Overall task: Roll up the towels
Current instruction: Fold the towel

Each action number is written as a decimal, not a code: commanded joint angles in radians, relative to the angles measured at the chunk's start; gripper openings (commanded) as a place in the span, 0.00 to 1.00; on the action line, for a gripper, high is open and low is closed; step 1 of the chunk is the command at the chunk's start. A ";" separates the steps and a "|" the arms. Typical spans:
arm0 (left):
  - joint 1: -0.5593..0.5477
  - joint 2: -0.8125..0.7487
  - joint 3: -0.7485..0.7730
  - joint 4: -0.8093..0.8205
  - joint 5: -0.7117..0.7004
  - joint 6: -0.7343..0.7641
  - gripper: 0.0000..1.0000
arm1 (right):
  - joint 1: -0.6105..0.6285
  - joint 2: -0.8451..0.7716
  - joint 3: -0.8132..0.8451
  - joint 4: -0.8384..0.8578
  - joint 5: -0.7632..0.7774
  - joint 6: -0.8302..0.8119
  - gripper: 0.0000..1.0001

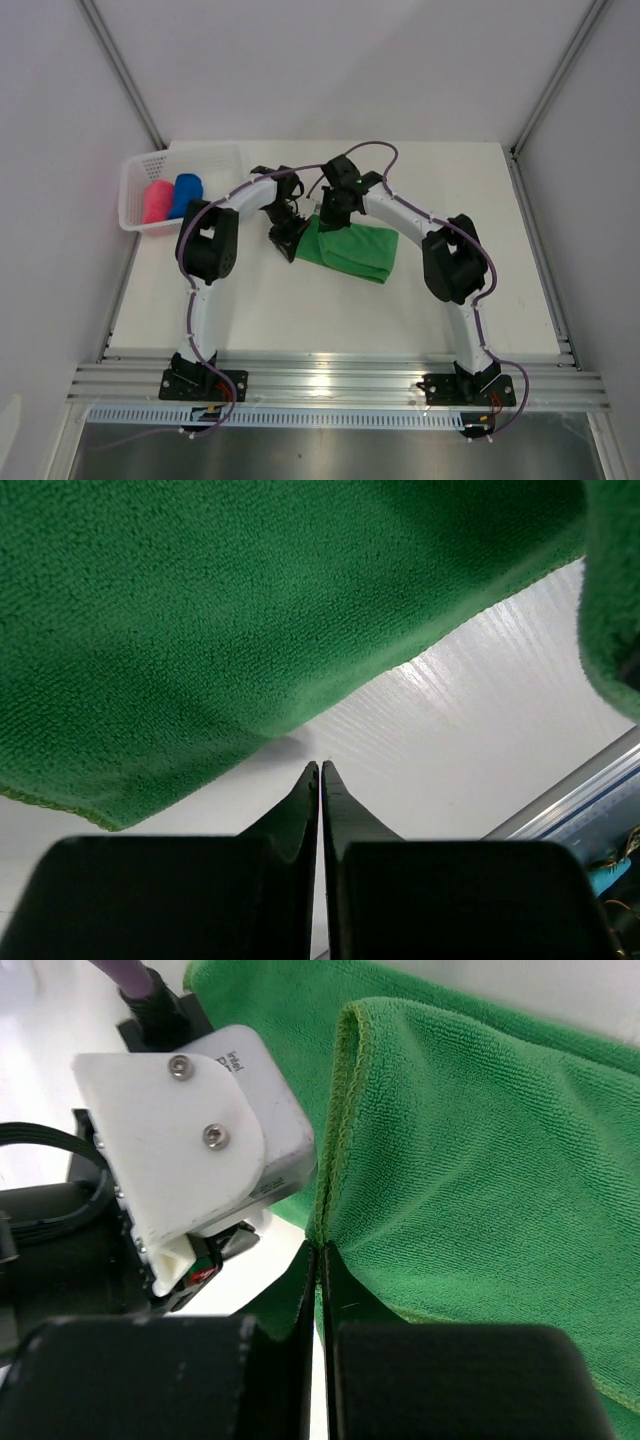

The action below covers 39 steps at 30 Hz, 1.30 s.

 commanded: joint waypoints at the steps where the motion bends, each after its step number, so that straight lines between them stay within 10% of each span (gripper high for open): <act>1: 0.005 -0.018 0.040 -0.008 0.015 -0.005 0.05 | 0.003 -0.104 0.004 0.064 0.055 0.035 0.00; 13: 0.027 -0.105 0.037 -0.008 -0.031 0.023 0.29 | -0.087 -0.292 -0.228 0.060 0.078 -0.005 0.00; 24: 0.040 -0.113 0.086 -0.004 -0.150 0.040 0.44 | -0.577 -0.727 -0.748 -0.022 0.140 -0.138 0.00; 39: 0.045 -0.047 0.106 0.011 -0.186 0.004 0.52 | -0.804 -0.686 -0.797 -0.049 0.204 -0.299 0.00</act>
